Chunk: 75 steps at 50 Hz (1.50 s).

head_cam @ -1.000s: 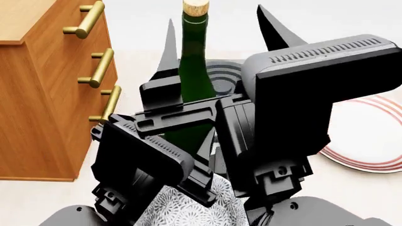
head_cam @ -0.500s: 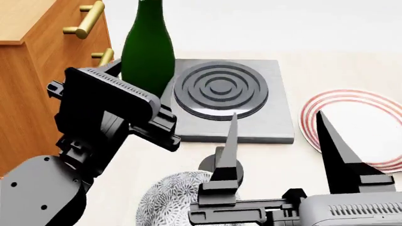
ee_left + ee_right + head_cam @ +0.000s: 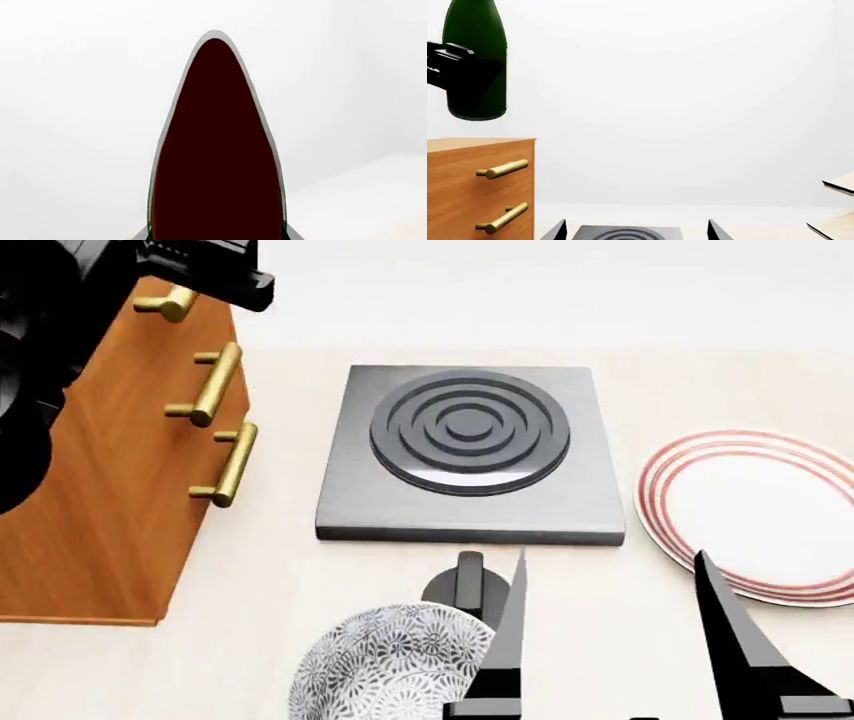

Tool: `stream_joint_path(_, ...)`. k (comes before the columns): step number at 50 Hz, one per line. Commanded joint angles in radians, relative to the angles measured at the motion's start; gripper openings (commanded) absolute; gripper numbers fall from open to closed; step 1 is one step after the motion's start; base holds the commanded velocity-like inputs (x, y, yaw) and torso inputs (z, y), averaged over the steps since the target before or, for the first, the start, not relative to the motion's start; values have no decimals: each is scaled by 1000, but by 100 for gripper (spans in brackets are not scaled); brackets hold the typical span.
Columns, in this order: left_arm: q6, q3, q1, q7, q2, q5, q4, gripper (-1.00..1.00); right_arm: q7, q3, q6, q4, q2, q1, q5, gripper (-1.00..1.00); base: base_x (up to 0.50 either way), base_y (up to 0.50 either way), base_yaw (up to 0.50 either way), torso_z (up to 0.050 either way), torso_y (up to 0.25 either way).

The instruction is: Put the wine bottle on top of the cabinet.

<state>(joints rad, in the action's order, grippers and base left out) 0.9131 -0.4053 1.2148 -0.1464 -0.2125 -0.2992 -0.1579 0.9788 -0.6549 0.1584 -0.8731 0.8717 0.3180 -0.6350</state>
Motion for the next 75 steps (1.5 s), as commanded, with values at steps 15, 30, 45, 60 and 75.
stream_joint_path(15, -69, 40, 312, 16, -7, 41, 400, -100, 6, -25, 34, -53, 7, 1, 26, 100, 0, 0, 0, 0, 1)
stream_joint_path(30, -129, 60, 518, 23, -24, 83, 736, -100, 18, -29, 65, -103, 11, 28, 5, 100, 0, 0, 0, 0, 1)
stream_joint_path(45, -179, 48, 622, 30, -39, 114, 924, -100, 20, -28, 57, -107, 18, 30, -1, 100, 0, 0, 0, 1, 1)
stream_joint_path(60, -43, 119, 548, 45, -66, 30, 829, -100, 14, -48, 68, -105, 6, 39, 12, 100, 0, 0, 0, 0, 1)
stream_joint_path(75, -15, 127, 484, 70, -77, -1, 797, -100, 11, -65, 80, -104, -7, 49, 17, 100, 0, 0, 0, 0, 1)
